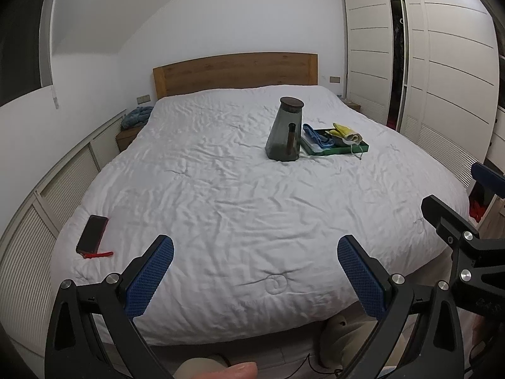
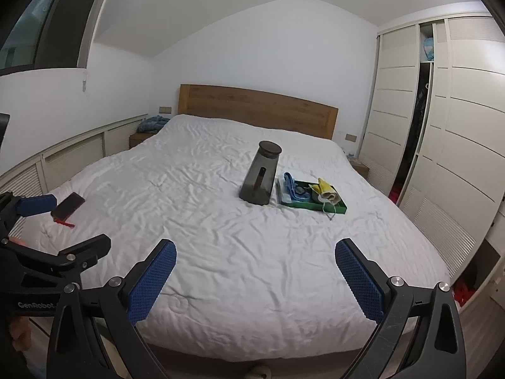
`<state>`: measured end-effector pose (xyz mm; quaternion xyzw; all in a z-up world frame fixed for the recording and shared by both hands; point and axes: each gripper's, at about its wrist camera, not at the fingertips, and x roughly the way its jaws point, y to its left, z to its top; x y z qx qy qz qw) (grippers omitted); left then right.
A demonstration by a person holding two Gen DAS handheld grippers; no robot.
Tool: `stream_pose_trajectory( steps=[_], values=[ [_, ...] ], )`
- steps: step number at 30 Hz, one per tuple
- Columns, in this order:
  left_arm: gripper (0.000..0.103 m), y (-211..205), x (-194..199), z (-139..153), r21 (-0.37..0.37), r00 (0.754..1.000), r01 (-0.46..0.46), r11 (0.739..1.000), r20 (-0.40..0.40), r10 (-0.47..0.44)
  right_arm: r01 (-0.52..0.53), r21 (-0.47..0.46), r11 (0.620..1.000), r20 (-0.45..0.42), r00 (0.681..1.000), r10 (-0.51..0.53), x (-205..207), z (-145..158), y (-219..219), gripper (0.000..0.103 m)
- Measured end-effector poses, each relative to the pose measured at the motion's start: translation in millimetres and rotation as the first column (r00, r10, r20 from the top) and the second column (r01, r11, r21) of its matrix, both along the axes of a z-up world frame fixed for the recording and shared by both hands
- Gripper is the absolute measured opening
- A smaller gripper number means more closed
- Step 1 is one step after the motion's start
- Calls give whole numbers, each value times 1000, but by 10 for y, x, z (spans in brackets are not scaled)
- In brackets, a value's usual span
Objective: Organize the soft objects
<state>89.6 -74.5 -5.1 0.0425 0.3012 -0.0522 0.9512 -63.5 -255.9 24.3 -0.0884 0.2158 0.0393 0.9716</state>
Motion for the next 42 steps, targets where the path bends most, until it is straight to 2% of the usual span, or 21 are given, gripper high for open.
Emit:
stream_pose_trajectory(
  steps=[32, 42],
  values=[
    [102, 73, -17, -12, -7, 1000, 9, 1000, 8, -9, 3, -27, 1000, 3, 1000, -3, -31, -27, -26, 103],
    [102, 51, -1, -15, -1, 1000, 15, 1000, -17, -15, 18, -25, 1000, -8, 1000, -18, -7, -8, -35, 103]
  ],
)
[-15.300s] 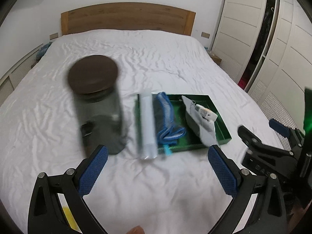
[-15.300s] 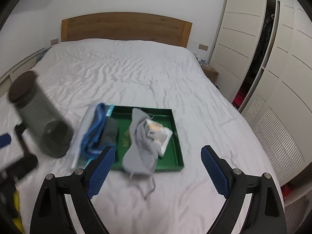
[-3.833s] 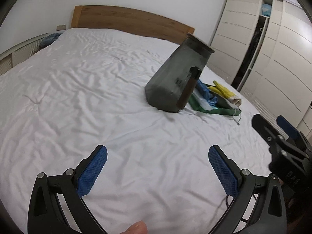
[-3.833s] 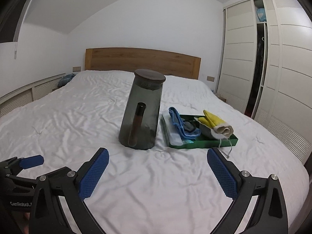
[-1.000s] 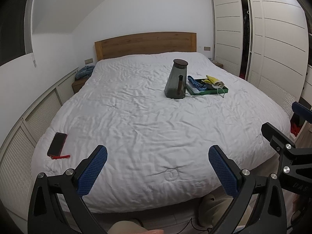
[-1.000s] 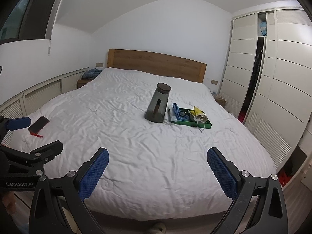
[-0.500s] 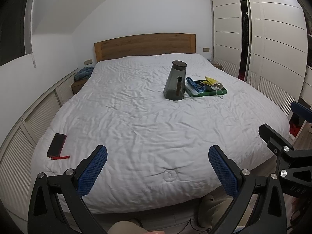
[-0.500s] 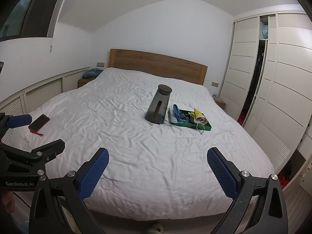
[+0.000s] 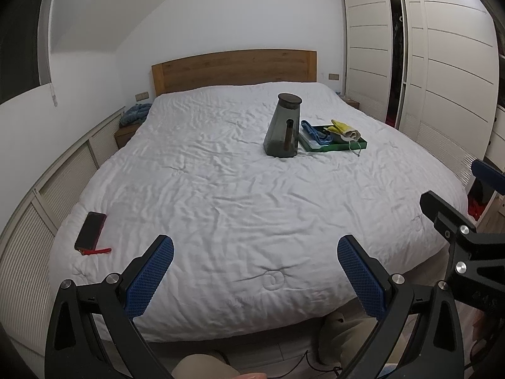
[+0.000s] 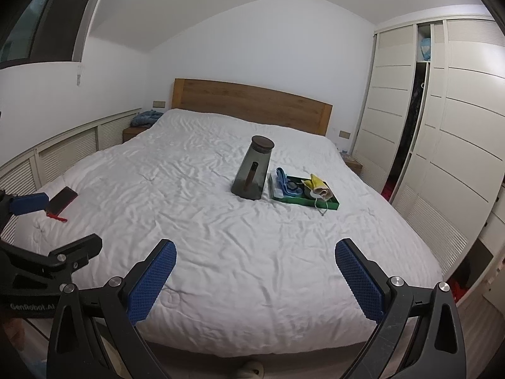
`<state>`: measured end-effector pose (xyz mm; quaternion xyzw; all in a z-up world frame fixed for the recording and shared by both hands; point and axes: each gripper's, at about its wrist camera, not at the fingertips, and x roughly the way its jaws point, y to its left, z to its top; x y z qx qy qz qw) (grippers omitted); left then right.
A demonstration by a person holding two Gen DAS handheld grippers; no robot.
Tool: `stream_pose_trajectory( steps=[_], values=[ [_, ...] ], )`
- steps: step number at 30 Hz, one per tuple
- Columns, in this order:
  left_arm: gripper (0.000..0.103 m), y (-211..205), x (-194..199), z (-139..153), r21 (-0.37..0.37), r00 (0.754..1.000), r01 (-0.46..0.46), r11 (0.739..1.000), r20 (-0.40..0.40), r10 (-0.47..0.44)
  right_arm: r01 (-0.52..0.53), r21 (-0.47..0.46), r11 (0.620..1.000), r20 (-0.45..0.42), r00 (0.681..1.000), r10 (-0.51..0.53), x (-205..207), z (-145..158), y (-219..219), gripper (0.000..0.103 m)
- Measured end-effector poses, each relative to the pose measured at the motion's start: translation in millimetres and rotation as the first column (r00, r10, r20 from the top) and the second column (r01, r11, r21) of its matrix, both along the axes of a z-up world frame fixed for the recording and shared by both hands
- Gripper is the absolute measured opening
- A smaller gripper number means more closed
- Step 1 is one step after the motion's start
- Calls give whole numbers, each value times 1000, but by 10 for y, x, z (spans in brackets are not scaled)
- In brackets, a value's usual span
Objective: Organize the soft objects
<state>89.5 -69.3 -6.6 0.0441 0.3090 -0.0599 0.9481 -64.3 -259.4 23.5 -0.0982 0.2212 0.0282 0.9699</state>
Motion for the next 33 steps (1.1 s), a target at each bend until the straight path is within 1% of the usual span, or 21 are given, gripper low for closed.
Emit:
stream_pose_trajectory(
  steps=[6, 18, 33],
  values=[
    [102, 1, 61, -8, 20, 1000, -4, 1000, -28, 5, 4, 2, 1000, 1, 1000, -4, 92, 62, 57, 103],
    [102, 135, 152, 8, 26, 999, -44, 999, -20, 44, 25, 21, 999, 16, 1000, -25, 240, 100, 77, 103],
    [102, 178, 195, 4, 17, 998, -51, 999, -21, 51, 33, 36, 999, 3, 999, -33, 314, 99, 93, 103]
  ],
)
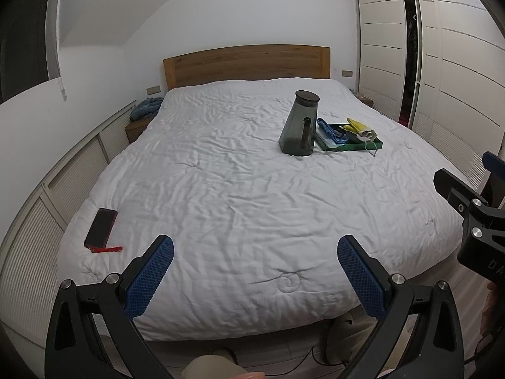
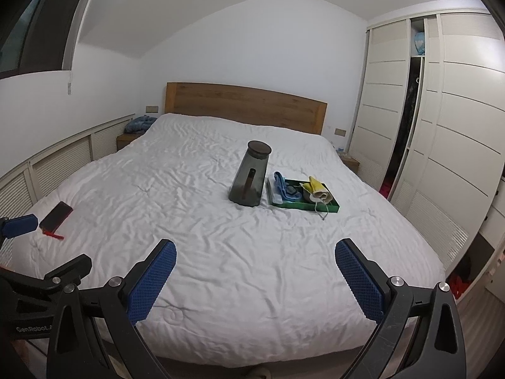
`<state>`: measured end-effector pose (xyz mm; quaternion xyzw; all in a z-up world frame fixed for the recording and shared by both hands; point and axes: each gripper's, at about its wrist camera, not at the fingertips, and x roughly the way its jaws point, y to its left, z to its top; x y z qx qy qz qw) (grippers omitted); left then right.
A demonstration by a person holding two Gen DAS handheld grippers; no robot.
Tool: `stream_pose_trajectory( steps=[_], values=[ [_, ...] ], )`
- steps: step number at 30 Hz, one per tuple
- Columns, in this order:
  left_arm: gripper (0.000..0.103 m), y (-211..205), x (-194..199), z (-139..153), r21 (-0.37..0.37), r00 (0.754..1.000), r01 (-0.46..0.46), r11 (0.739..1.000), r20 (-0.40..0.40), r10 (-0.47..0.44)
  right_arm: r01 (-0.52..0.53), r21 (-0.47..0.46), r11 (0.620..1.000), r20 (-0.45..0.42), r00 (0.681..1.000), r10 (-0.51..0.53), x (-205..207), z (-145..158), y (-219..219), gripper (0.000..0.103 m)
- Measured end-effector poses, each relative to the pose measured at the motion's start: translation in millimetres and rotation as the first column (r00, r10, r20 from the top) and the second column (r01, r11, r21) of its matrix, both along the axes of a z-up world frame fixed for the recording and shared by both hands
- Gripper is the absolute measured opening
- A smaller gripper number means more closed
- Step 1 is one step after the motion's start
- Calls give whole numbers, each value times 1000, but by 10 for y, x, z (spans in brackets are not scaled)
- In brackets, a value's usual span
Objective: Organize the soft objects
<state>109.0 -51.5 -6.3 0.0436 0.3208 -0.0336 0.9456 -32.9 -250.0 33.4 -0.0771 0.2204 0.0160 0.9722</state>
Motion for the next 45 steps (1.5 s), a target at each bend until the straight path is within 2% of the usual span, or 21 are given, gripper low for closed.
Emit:
stream_pose_trajectory(
  steps=[11, 45],
  values=[
    [102, 25, 6, -8, -5, 1000, -14, 1000, 0, 14, 52, 29, 998, -20, 998, -52, 20, 4, -99, 103],
    [102, 55, 12, 0, -7, 1000, -16, 1000, 3, 16, 46, 22, 999, -20, 999, -46, 35, 27, -148, 103]
  ],
)
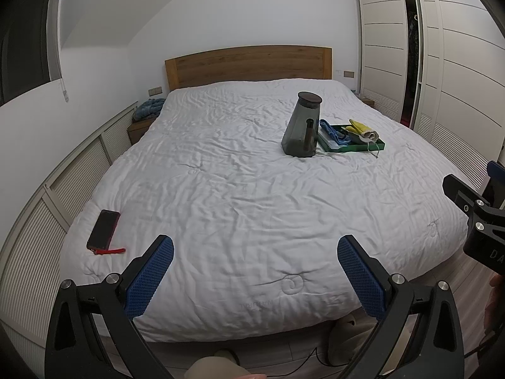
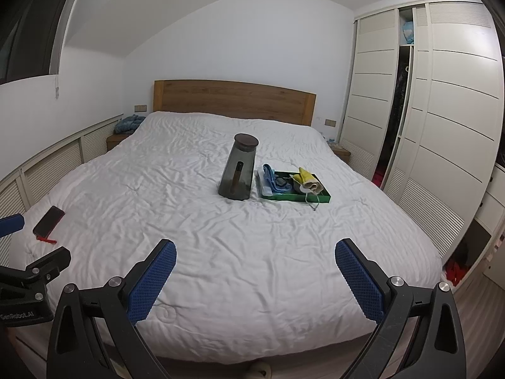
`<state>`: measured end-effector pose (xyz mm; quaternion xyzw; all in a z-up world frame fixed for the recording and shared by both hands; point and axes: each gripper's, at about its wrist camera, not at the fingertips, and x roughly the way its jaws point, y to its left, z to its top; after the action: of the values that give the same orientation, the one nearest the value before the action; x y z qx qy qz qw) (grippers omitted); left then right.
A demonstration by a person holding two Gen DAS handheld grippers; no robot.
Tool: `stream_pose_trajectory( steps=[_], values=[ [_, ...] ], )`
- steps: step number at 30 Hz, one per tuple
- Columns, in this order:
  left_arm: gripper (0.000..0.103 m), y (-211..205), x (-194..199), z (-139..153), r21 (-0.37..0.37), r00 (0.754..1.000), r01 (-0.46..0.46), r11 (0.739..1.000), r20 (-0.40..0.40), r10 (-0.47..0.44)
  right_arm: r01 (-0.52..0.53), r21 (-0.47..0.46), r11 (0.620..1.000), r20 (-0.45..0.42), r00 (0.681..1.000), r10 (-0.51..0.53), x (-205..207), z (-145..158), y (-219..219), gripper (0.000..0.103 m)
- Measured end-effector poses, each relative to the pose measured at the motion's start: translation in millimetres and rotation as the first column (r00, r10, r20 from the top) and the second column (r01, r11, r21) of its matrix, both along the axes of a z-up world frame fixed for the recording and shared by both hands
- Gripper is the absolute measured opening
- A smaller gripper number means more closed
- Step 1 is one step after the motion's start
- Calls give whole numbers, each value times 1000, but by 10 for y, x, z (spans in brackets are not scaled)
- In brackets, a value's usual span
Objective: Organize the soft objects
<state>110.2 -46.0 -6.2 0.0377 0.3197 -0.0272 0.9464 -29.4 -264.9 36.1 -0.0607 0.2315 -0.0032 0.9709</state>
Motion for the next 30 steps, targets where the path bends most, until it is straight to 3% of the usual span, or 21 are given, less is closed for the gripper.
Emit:
stream_pose_trajectory(
  steps=[30],
  values=[
    [102, 21, 8, 6, 3, 1000, 2, 1000, -1, -2, -6, -5, 1000, -8, 1000, 6, 11, -10, -29, 103]
  ],
)
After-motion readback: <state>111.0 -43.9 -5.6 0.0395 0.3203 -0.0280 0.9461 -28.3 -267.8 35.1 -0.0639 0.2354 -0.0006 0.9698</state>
